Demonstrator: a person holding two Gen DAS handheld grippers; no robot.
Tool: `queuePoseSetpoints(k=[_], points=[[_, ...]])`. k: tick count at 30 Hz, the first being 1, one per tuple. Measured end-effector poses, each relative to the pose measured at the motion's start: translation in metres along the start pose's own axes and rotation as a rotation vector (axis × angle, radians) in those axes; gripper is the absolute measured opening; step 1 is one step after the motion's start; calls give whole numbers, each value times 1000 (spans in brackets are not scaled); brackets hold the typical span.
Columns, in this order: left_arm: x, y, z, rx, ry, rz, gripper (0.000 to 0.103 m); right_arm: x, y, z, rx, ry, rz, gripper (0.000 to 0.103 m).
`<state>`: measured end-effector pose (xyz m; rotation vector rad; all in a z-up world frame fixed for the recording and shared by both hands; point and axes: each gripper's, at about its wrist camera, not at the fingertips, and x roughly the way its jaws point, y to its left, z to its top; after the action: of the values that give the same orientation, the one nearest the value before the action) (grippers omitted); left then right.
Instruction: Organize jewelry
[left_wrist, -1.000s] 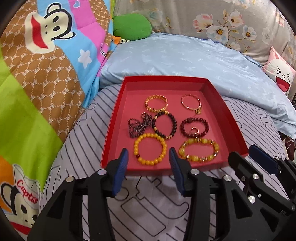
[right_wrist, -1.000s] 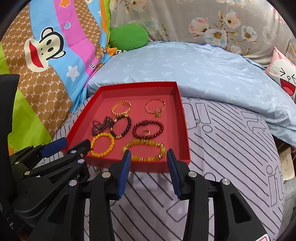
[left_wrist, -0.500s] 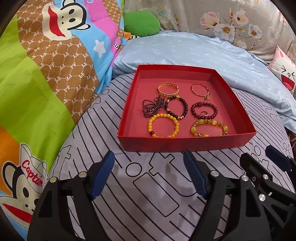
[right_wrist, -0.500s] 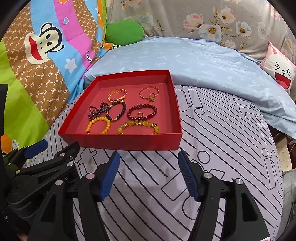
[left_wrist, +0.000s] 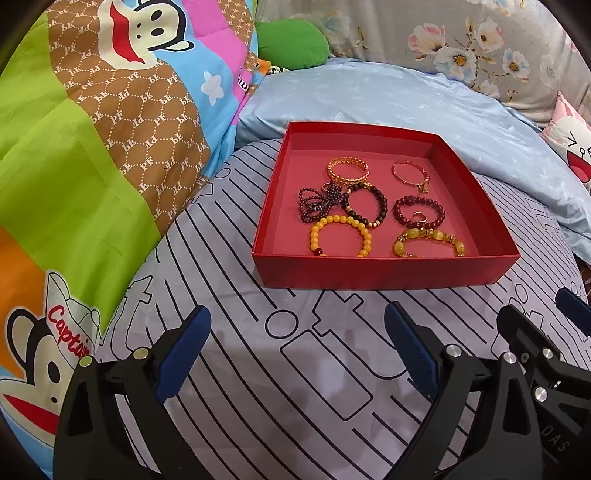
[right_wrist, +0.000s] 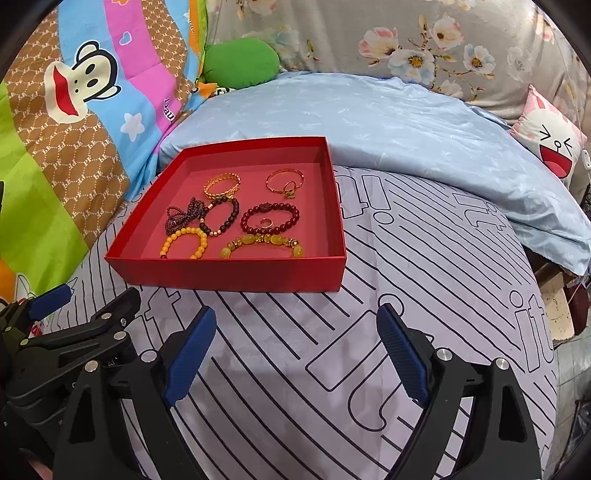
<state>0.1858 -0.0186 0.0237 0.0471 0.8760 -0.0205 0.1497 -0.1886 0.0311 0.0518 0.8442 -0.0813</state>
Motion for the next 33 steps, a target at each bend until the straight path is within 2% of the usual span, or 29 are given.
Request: queuePoseSetpoints(k=[3, 6, 15, 32, 33], points=[[-1, 1, -1, -6, -1, -2, 92, 0, -1, -1, 7, 4, 3, 86], [-1, 1, -2, -4, 0, -1, 92, 2, -3, -2, 18, 12, -3, 91], [0, -2, -3, 0, 5, -12, 93, 2, -7, -6, 23, 8, -10, 91], [-4, 2, -5, -14, 10, 11, 93, -2, -7, -7, 33, 5, -10, 92], [-5, 2, -5, -16, 8, 13, 93, -2, -7, -7, 34, 4, -14, 96]])
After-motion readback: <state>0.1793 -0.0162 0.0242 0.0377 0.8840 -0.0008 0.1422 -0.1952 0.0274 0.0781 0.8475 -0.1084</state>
